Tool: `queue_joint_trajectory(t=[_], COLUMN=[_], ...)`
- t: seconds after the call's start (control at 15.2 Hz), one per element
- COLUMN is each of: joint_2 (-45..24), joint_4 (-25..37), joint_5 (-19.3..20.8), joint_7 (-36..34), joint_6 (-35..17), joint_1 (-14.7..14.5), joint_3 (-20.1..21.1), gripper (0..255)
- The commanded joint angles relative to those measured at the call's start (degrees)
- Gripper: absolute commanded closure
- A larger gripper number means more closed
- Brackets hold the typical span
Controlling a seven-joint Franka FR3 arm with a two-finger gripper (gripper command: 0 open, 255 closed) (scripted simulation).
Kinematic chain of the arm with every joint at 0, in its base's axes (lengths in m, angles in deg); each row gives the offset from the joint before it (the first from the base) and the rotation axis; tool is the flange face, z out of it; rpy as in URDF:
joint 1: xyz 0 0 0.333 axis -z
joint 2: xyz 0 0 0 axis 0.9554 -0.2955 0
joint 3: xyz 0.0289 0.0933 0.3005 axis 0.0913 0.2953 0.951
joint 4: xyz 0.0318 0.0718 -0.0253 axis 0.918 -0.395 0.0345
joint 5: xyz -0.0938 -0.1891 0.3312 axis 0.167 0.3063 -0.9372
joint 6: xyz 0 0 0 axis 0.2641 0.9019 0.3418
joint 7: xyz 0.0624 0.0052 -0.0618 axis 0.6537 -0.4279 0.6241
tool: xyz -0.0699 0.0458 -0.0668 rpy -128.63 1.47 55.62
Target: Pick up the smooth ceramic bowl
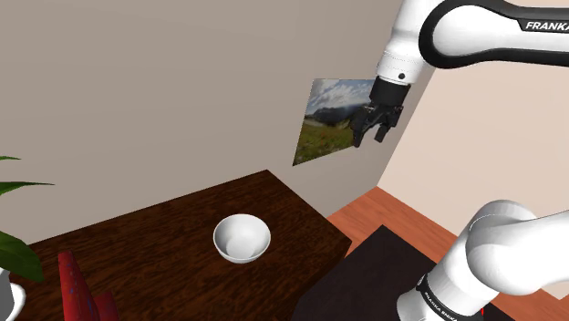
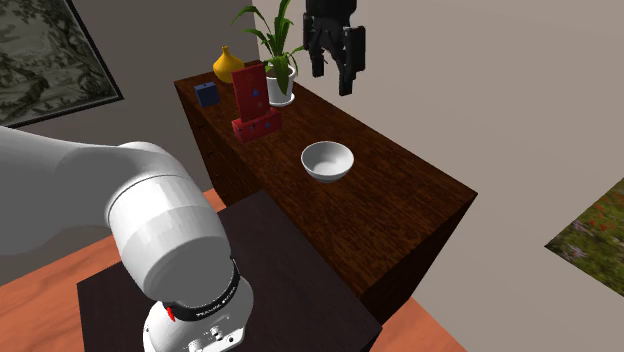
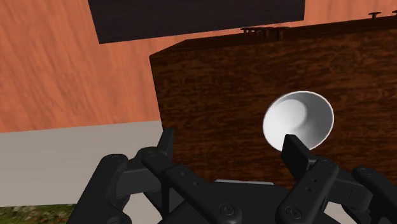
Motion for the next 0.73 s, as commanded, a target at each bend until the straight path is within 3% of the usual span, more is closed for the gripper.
queue_joint_trajectory(t=[0.0, 0.66], joint_2=[-1.8, -16.0], joint_4=[-1.1, -3.6], joint_5=[-0.8, -1.8], joint_7=[-2.1, -12.5], joint_6=[-3.3, -21.0], joint_1=[-0.6, -2.0], joint_3=[2.0, 11.6], gripper=[0, 0])
